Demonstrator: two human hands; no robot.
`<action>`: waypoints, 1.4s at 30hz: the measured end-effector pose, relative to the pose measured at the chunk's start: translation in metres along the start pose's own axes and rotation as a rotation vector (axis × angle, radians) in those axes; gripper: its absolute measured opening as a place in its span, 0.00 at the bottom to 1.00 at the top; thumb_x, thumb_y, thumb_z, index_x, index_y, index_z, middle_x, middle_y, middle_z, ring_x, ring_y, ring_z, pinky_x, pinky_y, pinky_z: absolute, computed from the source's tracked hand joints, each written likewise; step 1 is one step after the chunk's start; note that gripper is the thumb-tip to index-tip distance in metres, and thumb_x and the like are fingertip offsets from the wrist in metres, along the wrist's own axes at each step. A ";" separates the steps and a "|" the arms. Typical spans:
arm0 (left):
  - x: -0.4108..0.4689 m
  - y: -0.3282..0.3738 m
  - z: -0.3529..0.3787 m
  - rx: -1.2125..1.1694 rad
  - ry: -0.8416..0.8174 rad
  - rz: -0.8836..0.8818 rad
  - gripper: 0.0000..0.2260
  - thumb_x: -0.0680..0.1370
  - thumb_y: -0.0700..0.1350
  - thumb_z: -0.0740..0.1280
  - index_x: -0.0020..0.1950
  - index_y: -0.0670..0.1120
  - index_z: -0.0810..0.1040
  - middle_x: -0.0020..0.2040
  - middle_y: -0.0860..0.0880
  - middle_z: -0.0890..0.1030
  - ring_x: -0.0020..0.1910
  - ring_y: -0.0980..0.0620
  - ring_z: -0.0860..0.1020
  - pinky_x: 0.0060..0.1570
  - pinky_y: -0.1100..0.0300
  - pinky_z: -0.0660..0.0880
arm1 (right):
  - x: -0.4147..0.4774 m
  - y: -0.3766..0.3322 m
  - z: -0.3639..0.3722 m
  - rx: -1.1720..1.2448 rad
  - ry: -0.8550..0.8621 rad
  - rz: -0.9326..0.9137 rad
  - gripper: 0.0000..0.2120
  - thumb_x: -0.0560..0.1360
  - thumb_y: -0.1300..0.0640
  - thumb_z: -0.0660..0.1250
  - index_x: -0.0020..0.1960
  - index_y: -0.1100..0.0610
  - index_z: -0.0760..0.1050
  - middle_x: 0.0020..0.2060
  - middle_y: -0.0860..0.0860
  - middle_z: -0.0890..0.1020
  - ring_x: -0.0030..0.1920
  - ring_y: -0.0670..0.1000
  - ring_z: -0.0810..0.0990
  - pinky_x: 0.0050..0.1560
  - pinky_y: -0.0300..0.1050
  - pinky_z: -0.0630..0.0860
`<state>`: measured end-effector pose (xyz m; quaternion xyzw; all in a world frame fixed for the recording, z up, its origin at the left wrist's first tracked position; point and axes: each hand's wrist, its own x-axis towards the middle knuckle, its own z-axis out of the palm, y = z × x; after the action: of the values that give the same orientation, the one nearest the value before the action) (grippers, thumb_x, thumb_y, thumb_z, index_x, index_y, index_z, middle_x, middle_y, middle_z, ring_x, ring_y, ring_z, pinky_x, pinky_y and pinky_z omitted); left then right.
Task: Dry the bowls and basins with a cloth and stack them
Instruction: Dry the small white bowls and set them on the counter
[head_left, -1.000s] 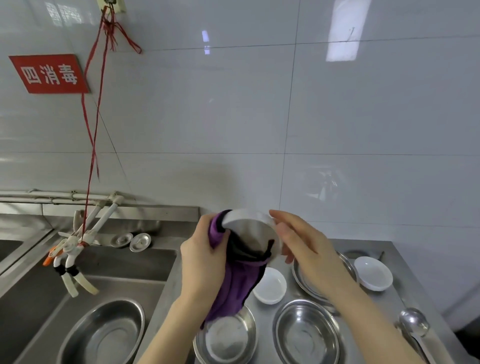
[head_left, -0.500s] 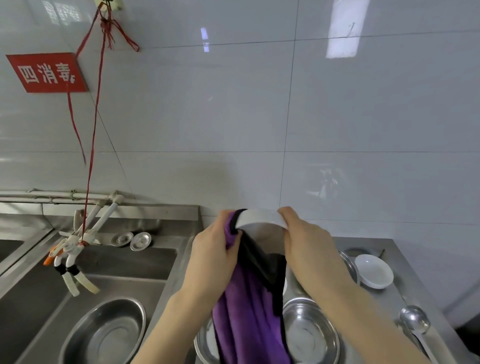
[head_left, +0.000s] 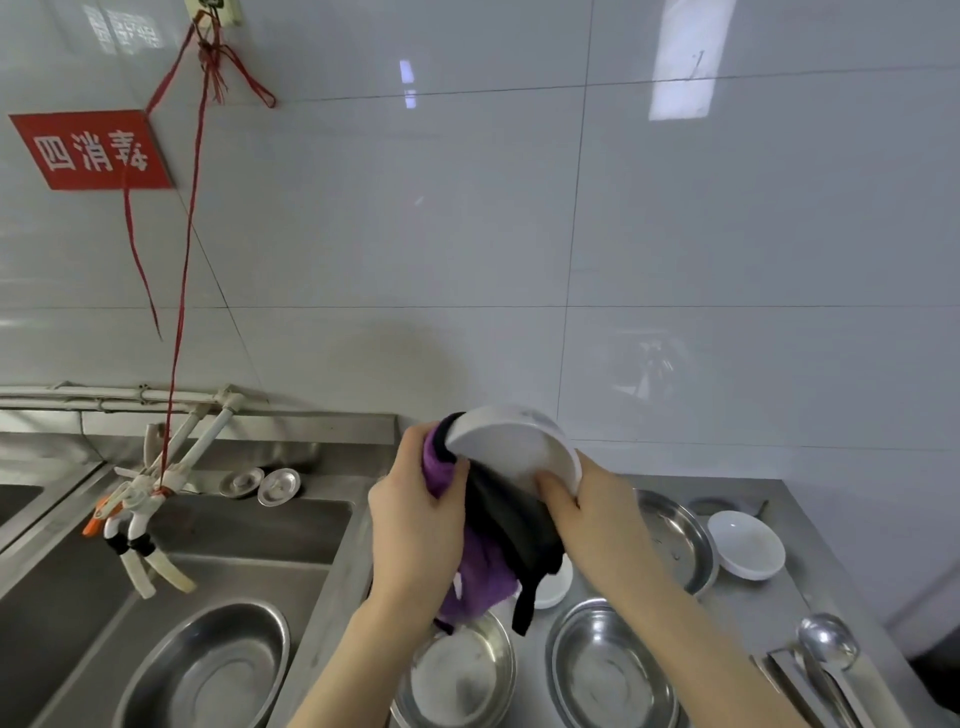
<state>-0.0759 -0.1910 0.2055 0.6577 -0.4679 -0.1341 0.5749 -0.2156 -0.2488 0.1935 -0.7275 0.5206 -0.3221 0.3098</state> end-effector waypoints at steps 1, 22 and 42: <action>0.001 -0.003 0.000 0.023 -0.020 0.001 0.16 0.77 0.39 0.67 0.48 0.62 0.73 0.38 0.60 0.81 0.40 0.65 0.77 0.37 0.76 0.69 | 0.001 -0.001 -0.002 -0.036 -0.005 -0.012 0.07 0.82 0.54 0.59 0.51 0.55 0.74 0.38 0.52 0.81 0.39 0.53 0.79 0.40 0.41 0.75; -0.004 0.000 0.003 -0.039 -0.011 -0.013 0.15 0.77 0.38 0.67 0.47 0.60 0.74 0.37 0.64 0.81 0.40 0.65 0.77 0.37 0.76 0.69 | -0.001 0.001 0.000 0.043 0.005 0.007 0.08 0.81 0.55 0.62 0.55 0.58 0.76 0.42 0.54 0.83 0.44 0.54 0.81 0.41 0.37 0.73; 0.002 -0.022 0.015 0.202 -0.067 0.072 0.15 0.78 0.37 0.62 0.55 0.56 0.72 0.40 0.56 0.80 0.40 0.57 0.78 0.41 0.57 0.76 | -0.026 0.000 0.012 0.336 0.153 0.068 0.13 0.77 0.43 0.64 0.43 0.49 0.81 0.36 0.42 0.84 0.40 0.40 0.82 0.45 0.33 0.74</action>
<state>-0.0754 -0.2040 0.1819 0.6901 -0.5214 -0.0873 0.4943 -0.2121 -0.2221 0.1824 -0.6209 0.5059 -0.4483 0.3970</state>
